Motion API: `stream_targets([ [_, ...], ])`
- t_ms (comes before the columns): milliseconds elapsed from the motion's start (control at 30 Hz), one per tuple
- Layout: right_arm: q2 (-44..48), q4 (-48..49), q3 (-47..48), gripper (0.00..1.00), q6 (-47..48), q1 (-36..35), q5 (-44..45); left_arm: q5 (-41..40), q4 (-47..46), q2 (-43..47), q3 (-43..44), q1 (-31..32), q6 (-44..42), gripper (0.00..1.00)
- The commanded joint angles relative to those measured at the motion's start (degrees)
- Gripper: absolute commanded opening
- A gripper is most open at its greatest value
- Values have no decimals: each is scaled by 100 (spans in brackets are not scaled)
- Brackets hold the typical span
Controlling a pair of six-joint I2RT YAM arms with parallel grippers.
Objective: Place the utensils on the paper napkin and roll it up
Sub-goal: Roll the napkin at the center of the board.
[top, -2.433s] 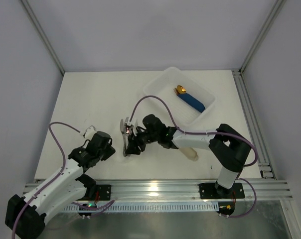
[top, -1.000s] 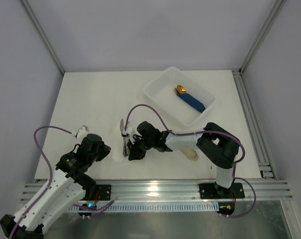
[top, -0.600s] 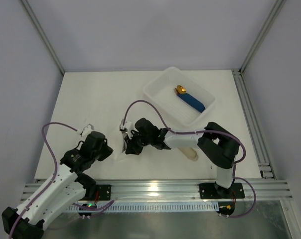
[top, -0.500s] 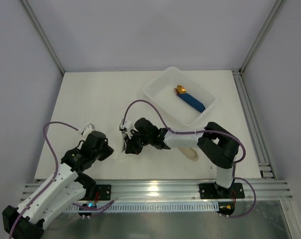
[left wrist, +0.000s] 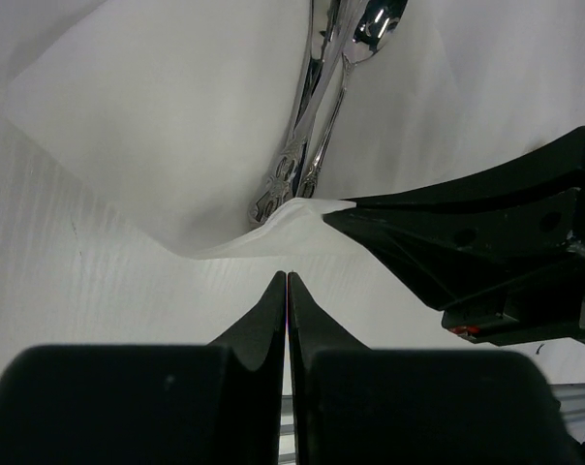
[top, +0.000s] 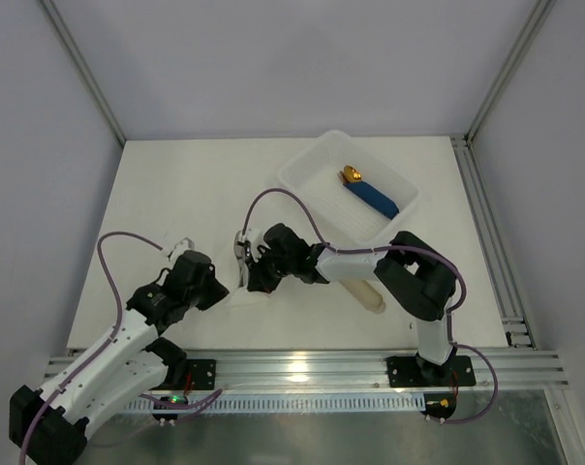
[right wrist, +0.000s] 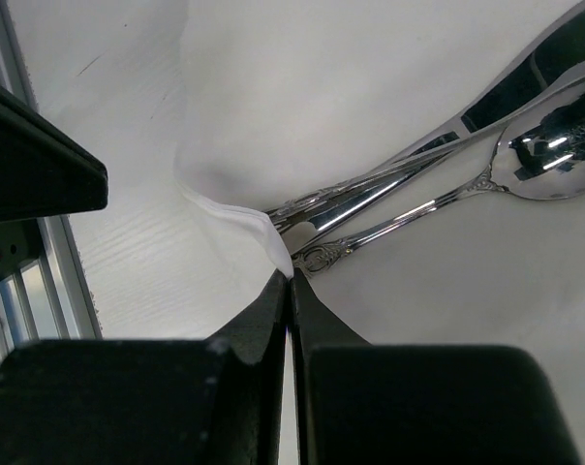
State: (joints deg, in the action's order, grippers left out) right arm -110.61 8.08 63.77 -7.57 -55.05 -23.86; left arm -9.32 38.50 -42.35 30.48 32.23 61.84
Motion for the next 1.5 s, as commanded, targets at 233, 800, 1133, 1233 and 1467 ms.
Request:
stream_targets([
  [233, -189, 177, 364, 4, -78, 108, -31, 493, -765, -414, -121, 38, -225, 0],
  [800, -418, 150, 444, 4, -157, 205, -14, 370, -1714, -1610, -112, 275, -217, 0],
  [1133, -514, 98, 514, 8, -218, 222, -49, 71, -2118, -2207, -192, 284, -208, 0],
  [1233, -514, 89, 523, 8, -253, 222, -40, 18, -2259, -2418, -262, 284, -190, 0],
  [1467, -348, -16, 567, 16, -455, 231, 82, -175, -2312, -2585, -367, 284, -102, 0],
])
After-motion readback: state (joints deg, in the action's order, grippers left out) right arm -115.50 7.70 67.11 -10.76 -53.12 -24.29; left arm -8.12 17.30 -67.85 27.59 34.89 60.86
